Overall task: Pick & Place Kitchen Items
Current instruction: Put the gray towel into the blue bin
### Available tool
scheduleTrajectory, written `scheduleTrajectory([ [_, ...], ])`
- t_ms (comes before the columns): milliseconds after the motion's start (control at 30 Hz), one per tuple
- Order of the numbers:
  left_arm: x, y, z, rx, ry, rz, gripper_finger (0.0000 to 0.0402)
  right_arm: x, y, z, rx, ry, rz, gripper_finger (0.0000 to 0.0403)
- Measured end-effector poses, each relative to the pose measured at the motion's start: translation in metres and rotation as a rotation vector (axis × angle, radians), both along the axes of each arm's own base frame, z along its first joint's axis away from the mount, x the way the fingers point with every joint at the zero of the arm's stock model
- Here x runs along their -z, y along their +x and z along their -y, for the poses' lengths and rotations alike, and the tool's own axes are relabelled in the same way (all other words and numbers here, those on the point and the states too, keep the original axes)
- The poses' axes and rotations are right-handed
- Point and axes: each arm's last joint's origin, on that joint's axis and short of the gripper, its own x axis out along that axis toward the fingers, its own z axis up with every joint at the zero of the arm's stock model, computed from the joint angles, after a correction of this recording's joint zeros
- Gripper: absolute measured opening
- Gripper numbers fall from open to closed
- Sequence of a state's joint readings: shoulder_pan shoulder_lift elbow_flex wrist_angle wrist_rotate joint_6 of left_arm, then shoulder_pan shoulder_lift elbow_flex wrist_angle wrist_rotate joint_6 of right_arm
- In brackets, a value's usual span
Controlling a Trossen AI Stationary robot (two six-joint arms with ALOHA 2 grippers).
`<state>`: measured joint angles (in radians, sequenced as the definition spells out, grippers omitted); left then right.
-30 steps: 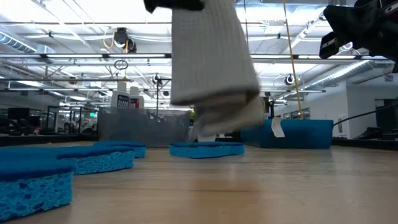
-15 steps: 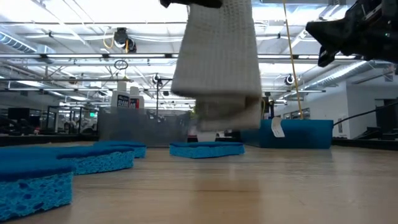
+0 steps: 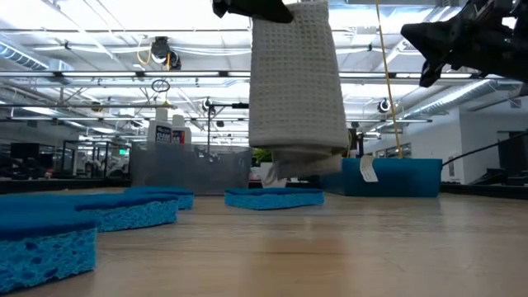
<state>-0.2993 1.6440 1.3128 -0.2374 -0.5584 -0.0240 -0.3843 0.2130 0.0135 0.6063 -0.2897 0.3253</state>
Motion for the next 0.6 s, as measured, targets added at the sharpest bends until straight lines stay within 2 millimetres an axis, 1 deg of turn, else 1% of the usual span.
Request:
scheduleTrajectory([
  [200,0.000,0.001,-0.001,0.003,-0.004,0.000,0.0011,0.000,0.004,-0.001,-0.026,0.013,0.003,0.0000],
  [433,0.000,0.001,-0.001,0.004,-0.003,0.000,0.0011,-0.011,0.006,-0.010,-0.125,0.003,0.113,0.0000],
  [600,0.000,0.001,-0.001,0.004,-0.003,0.000,0.0011,-0.005,0.016,-0.016,-0.138,-0.002,0.035,0.0000],
])
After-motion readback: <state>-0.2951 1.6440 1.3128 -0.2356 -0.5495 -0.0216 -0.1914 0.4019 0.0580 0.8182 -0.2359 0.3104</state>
